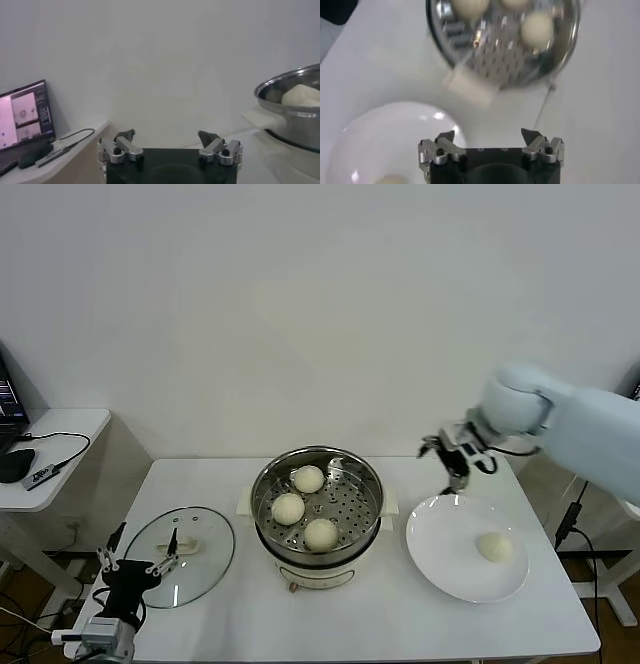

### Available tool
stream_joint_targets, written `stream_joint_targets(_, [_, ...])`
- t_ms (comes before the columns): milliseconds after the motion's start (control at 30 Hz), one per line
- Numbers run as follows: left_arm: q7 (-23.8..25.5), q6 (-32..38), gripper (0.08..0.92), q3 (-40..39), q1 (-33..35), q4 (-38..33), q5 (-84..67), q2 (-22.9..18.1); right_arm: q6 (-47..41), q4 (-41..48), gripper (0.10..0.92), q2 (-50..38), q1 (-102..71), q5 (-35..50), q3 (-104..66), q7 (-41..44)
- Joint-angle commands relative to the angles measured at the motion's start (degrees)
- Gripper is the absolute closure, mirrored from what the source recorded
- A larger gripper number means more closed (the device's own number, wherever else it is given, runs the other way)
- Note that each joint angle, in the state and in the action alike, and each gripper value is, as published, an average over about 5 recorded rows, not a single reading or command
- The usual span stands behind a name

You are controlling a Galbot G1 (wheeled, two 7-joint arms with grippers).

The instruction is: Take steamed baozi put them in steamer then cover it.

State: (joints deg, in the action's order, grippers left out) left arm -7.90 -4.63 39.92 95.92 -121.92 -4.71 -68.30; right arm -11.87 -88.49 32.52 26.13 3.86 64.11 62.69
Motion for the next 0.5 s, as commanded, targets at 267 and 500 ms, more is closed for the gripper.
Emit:
stream_joint_targets(267, [0.32,-0.18,0.177,-0.99,-0.22,0.89,0.88,0.44,-2.88,3.57,0.203,-11.59,-30.38,-11.67,-21.11,2.09])
stream_joint_targets(500, [0.31,-0.28,0.177,-0.91,0.01,1.23,1.21,0.08,-1.95,8.84,0.203,-8.04,-33.1,-14.54,-22.95,1.65])
